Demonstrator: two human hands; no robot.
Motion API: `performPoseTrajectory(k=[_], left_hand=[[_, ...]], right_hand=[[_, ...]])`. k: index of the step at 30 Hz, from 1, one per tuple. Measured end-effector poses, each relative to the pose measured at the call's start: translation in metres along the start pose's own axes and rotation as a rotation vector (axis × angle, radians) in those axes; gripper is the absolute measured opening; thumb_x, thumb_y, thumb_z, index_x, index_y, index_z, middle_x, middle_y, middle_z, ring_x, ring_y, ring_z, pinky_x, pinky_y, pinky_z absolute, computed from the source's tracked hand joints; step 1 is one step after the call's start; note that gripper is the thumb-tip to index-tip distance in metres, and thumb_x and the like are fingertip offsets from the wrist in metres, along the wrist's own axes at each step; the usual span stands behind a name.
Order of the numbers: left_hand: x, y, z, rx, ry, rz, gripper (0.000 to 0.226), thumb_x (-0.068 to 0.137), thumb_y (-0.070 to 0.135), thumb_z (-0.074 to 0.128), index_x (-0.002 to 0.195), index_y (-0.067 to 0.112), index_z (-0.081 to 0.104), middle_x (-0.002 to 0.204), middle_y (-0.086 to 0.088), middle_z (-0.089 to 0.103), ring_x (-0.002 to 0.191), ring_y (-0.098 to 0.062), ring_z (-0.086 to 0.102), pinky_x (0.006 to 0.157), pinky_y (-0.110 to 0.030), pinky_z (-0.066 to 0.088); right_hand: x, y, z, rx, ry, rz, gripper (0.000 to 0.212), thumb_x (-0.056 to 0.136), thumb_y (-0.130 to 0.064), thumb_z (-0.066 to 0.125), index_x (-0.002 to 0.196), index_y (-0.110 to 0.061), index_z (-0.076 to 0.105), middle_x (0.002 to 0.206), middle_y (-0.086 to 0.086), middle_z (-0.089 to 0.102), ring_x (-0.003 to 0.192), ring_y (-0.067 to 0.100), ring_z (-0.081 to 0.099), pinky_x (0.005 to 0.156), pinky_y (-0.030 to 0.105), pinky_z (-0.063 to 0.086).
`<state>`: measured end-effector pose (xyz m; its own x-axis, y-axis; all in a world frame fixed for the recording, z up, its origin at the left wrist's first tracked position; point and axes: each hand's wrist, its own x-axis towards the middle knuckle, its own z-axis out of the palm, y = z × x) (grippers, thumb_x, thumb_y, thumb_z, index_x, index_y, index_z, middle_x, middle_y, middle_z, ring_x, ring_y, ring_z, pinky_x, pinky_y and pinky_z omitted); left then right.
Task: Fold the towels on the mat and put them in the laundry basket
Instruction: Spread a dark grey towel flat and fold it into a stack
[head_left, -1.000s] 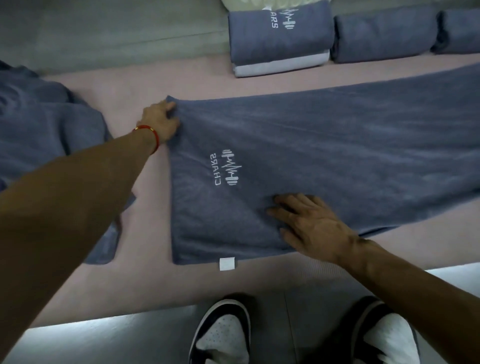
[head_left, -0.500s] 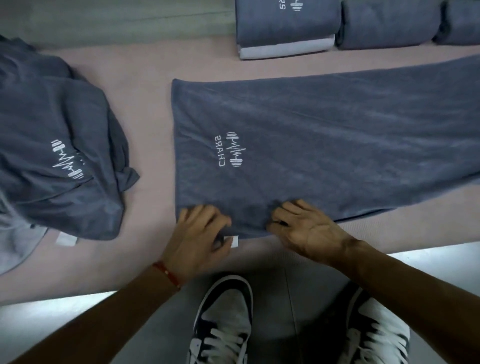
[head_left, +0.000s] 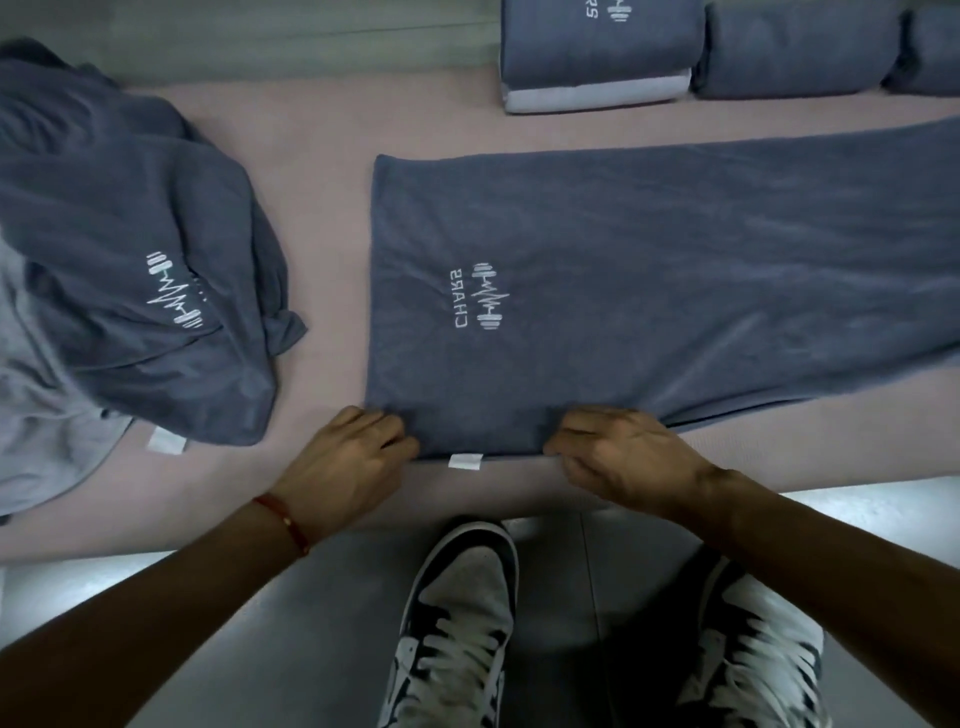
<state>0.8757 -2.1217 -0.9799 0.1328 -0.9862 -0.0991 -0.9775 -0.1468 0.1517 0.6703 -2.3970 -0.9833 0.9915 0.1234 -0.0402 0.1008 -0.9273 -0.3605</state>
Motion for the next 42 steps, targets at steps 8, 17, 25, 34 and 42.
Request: performPoseTrajectory(k=[8, 17, 25, 34, 42], left_hand=[[0.084, 0.03, -0.049, 0.156, -0.393, -0.01, 0.04, 0.087, 0.045, 0.04, 0.114, 0.024, 0.062, 0.11, -0.001, 0.066, 0.103, -0.029, 0.066, 0.08, -0.029, 0.041], [0.316, 0.148, -0.041, 0.221, -0.411, 0.449, 0.059, 0.102, 0.046, 0.031, 0.157, 0.038, 0.012, 0.165, -0.002, 0.006, 0.149, -0.028, 0.012, 0.111, -0.047, 0.03], [0.475, 0.224, -0.015, 0.187, -0.239, 0.331, 0.06, 0.098, 0.066, 0.01, 0.154, 0.053, -0.006, 0.166, 0.004, -0.019, 0.153, -0.029, -0.017, 0.119, -0.065, -0.002], [0.547, 0.253, 0.041, 0.12, -0.055, 0.293, 0.059, 0.095, 0.07, 0.004, 0.149, 0.058, -0.015, 0.168, 0.005, -0.013, 0.153, -0.034, -0.013, 0.113, -0.074, -0.004], [0.544, 0.254, 0.038, 0.15, -0.035, 0.301, 0.062, 0.097, 0.067, 0.011, 0.154, 0.051, -0.009, 0.168, 0.002, -0.007, 0.154, -0.036, -0.005, 0.113, -0.074, 0.003]], right_hand=[[-0.031, 0.021, -0.022, 0.128, 0.136, 0.276, 0.039, 0.092, -0.028, 0.048, 0.121, -0.013, 0.07, 0.116, 0.007, 0.068, 0.103, 0.027, 0.066, 0.092, 0.038, 0.054], [-0.185, 0.131, -0.07, 0.068, 0.432, 1.084, 0.032, 0.092, -0.019, 0.054, 0.121, -0.017, 0.069, 0.113, 0.008, 0.069, 0.097, 0.029, 0.066, 0.088, 0.035, 0.053], [-0.286, 0.252, -0.103, 0.026, 0.594, 1.788, 0.031, 0.1, -0.03, 0.049, 0.125, -0.02, 0.064, 0.125, 0.007, 0.065, 0.114, 0.031, 0.061, 0.102, 0.045, 0.037], [-0.334, 0.369, -0.113, 0.384, 0.983, 2.198, 0.046, 0.094, -0.034, 0.063, 0.13, -0.008, 0.053, 0.133, 0.015, 0.054, 0.12, 0.034, 0.055, 0.107, 0.046, 0.044], [-0.33, 0.372, -0.103, 0.45, 1.396, 1.924, 0.037, 0.077, -0.021, 0.073, 0.111, -0.011, 0.062, 0.079, -0.007, 0.059, 0.08, 0.018, 0.06, 0.084, 0.033, 0.055]])
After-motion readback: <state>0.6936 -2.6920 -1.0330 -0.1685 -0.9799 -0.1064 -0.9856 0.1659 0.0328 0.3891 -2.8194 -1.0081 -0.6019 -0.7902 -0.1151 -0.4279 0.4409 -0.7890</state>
